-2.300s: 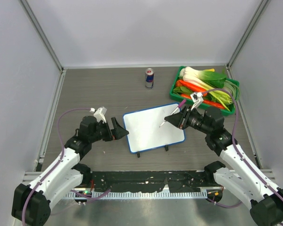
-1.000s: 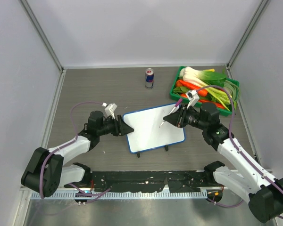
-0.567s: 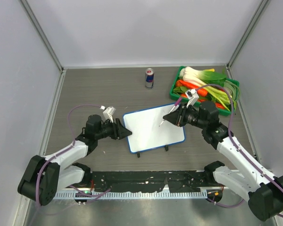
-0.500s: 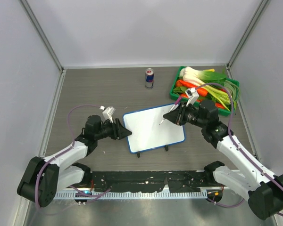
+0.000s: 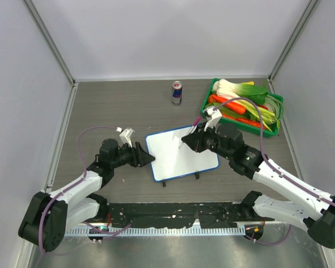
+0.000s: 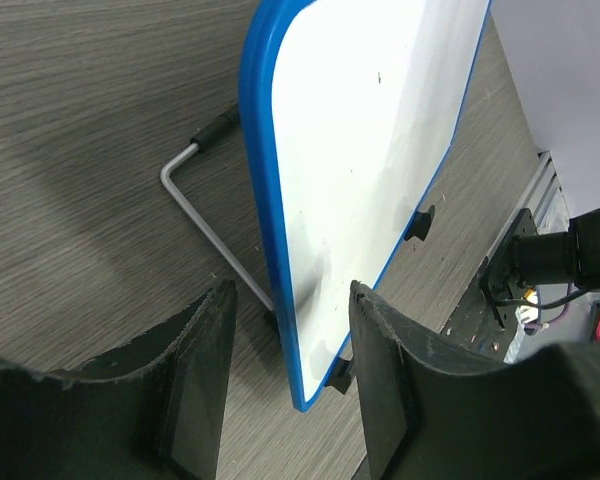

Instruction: Write a sentence on the whiteboard

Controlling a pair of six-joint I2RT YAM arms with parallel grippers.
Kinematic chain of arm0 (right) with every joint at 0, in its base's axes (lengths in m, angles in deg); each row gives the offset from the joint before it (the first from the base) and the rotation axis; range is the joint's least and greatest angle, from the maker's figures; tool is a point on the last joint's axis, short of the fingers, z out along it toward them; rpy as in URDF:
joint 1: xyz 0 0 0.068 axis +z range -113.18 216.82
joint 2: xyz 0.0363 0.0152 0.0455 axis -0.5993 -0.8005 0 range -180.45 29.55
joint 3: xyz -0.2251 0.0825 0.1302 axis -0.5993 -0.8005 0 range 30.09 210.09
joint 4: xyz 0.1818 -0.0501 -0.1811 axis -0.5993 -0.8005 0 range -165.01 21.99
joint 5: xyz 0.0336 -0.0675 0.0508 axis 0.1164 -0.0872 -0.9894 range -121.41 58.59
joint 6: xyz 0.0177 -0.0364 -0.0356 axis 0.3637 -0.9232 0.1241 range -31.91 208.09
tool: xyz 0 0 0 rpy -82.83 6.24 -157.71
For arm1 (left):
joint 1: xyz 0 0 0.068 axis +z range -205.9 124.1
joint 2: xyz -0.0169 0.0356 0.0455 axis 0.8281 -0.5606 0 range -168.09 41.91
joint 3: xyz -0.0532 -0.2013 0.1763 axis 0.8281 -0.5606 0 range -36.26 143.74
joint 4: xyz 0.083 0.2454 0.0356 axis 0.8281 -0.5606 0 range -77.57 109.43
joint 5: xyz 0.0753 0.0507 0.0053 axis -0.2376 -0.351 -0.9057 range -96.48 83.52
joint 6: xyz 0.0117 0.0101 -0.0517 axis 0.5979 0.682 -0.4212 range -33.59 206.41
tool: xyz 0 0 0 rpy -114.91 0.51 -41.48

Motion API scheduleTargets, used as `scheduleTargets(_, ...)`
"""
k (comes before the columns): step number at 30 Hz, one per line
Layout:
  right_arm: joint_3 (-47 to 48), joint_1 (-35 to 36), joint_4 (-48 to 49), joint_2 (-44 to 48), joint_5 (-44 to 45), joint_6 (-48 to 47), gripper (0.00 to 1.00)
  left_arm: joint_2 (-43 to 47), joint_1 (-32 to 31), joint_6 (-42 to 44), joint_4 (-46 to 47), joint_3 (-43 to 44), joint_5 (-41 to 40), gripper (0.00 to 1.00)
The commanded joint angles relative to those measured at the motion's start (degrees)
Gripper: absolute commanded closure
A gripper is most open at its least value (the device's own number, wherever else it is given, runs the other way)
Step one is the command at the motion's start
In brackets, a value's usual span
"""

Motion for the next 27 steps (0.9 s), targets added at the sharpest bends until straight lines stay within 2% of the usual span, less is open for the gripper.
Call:
scheduleTargets(1,1.2,1.8,5.3,-0.5,9.3,1.5,0.99,1.2,0.4,0.6,2.8,-0.3,0.1,0.49)
scheduleTargets(7,-0.6,2.7,10.1,-1.2,8.8,3.7,0.99,0.4,0.4,-0.6,6.1,-1.1,0.2,0.48)
scheduleTargets(12,-3.5,2.7,12.6,0.1,7.9,3.0,0.99,1.1,0.4,1.5,5.5,-2.0,-1.0,0.39)
scheduleTargets(16,-3.3,2.7,12.5,-0.6,7.9,1.5,0.99,2.4,0.4,-0.2,6.1,-2.4,-2.2,0.33)
scheduleTargets(20,-3.5,2.7,13.2,-0.4,8.3,-0.4,0.99,3.4,0.4,-0.2,5.6,-2.3,-2.2,0.32)
scheduleTargets(27,-3.1,2.7,14.8,-0.4,7.7,-3.7,0.99,6.6,0.4,0.8,4.0,-2.7,-6.5,0.34)
